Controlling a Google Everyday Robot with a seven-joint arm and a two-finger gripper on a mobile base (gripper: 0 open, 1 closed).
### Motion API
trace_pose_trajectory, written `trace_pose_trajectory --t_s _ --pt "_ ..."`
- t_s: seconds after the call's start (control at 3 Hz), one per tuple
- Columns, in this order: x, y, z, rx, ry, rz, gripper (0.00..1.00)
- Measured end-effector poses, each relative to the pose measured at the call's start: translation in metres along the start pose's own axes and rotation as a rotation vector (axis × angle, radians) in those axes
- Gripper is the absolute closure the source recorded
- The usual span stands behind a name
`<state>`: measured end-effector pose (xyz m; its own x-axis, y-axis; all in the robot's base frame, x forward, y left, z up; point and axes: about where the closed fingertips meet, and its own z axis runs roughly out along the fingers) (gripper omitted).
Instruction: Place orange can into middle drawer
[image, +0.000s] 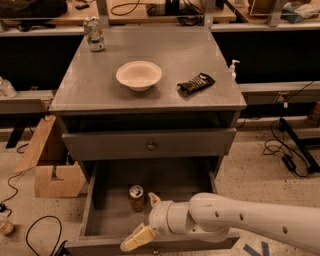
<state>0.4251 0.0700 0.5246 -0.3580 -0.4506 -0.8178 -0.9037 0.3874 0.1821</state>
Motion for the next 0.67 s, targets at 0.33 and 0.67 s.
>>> trace_pose_trajectory --t_s 0.33,0.67 --pt "-0.020 -0.005 -0.016 0.040 0.012 -0.058 0.00" --pt "-0.027 -0.005 -0.038 0.052 -0.024 -0.047 0.00"
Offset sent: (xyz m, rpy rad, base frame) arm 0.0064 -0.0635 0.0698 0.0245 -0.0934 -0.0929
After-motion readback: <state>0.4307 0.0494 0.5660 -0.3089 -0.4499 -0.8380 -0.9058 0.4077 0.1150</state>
